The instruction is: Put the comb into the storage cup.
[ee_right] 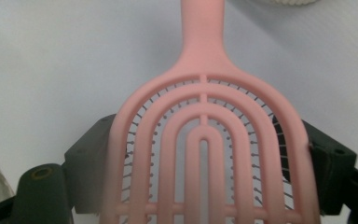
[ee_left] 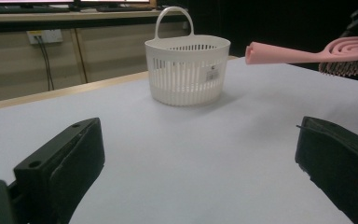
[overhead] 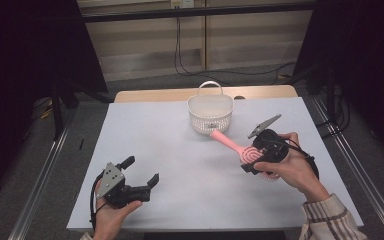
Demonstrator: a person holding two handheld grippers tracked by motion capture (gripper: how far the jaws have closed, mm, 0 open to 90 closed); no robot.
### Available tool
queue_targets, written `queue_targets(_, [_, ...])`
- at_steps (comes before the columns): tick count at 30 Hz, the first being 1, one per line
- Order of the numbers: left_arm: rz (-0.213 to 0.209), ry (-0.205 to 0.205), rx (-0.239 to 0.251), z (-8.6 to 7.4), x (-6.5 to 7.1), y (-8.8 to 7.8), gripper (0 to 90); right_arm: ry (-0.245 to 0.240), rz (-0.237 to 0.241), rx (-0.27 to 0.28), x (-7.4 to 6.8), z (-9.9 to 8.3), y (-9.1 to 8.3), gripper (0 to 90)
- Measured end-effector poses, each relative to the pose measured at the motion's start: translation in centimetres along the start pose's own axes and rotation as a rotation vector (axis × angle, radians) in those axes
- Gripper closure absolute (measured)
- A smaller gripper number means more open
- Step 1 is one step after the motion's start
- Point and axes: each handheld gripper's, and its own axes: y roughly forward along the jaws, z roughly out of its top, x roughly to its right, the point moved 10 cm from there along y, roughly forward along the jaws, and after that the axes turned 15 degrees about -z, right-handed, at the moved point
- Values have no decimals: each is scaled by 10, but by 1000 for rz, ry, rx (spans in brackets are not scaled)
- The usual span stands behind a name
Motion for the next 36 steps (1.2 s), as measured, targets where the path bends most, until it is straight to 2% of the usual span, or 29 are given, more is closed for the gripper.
queue_targets(2, [-12,3,4,4,1,3,13,-1,5,5,0,1,-2,193])
queue_targets(6, [-37,35,-10,10,4,10,17,1,7,16,1,3,-5,194])
queue_targets(12, [-76,50,-17,14,8,19,26,-5,25,22,-2,5,-7,194])
queue_targets(14, [-101,38,-22,13,9,22,43,-9,32,24,-3,7,-7,194])
queue_targets(17, [-111,22,-35,13,6,27,48,-17,38,28,-5,9,-8,194])
queue_targets(20, [-114,24,-76,11,3,31,55,-25,48,36,-7,11,-9,194])
queue_targets(22, [-130,14,-85,10,2,35,51,-30,55,40,-9,13,-10,194])
queue_targets(24, [-127,32,-95,10,1,38,33,-35,62,45,-11,14,-11,194])
queue_targets(27, [-152,64,-103,10,2,42,27,-43,73,55,-13,16,-12,194])
queue_targets(31, [-163,91,-131,9,3,47,37,-40,93,62,-15,18,-13,194])
queue_targets(36, [-162,159,-128,20,4,47,37,-49,116,71,-18,19,-13,193])
